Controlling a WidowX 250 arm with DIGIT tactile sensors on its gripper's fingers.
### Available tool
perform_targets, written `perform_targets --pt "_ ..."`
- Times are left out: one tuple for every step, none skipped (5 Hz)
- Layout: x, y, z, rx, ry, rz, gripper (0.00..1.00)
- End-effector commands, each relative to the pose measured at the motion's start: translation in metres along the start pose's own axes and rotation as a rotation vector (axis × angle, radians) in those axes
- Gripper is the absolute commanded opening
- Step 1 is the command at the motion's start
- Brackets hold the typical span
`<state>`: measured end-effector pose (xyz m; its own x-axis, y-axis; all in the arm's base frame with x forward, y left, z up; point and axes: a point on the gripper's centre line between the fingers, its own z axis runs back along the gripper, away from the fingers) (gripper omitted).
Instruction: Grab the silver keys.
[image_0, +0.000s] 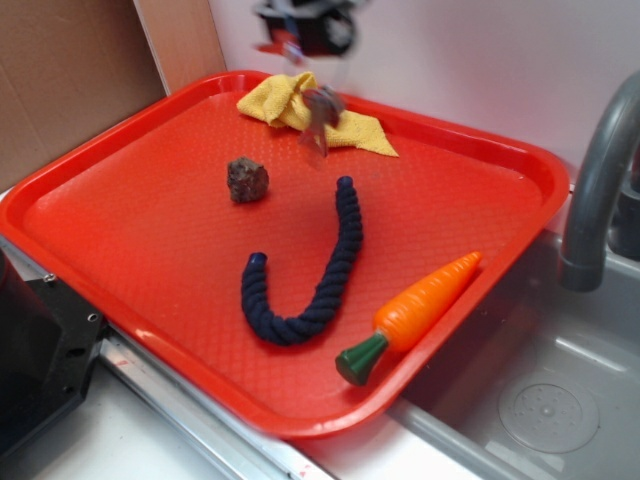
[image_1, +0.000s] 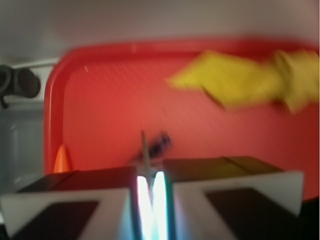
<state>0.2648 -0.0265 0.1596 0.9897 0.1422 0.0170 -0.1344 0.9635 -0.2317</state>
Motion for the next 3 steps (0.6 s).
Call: perform_targets --pt "-0.015 -0.015 0.13 0.041 -0.113 0.426 0.0" --pt "-0.018 -0.032 0.14 0.07 -0.088 0.372 0.0" --pt "-0.023 -0.043 0.129 0.085 -0.165 0.285 0.0"
